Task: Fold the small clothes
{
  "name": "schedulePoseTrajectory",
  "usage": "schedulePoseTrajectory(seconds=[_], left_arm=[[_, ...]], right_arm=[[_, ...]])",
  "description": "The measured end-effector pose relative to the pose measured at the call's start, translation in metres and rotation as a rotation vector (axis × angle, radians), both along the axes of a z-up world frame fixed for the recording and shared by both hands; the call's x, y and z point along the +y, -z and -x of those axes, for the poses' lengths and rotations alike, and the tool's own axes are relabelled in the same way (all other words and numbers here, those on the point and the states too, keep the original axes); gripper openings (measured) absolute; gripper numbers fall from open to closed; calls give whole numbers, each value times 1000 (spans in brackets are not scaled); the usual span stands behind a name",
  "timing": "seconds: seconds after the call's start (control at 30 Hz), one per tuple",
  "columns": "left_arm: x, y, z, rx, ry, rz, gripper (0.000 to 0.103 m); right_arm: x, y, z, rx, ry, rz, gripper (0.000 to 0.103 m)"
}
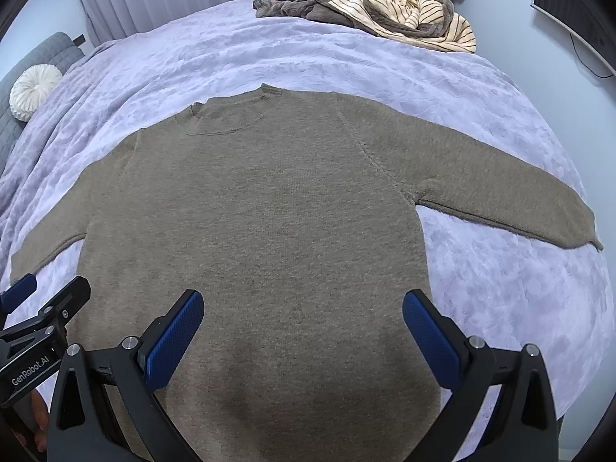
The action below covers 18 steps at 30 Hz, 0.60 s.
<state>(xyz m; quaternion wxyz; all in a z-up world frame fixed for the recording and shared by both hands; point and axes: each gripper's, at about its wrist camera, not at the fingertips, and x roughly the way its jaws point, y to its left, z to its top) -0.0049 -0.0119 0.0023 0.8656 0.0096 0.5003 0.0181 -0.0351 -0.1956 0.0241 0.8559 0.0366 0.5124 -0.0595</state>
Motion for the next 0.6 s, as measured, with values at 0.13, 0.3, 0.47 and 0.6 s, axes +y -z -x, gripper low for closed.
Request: schedulePoseTrajectory(seconds=[0.13, 0.3, 0.47, 0.6], left_arm=[[0, 1, -1, -1, 0, 2, 103], [0, 1, -2, 2, 1, 2, 103], [-1, 1, -2, 3, 3, 2, 103], [-1, 1, -3, 4, 3, 2, 103]], right_arm=[[0, 0, 0, -1, 1, 1, 103], [-2, -2, -2, 1, -4, 7, 103], [-2, -3, -4, 0, -5, 11, 103], [-1, -4, -5, 1, -6, 13, 103]])
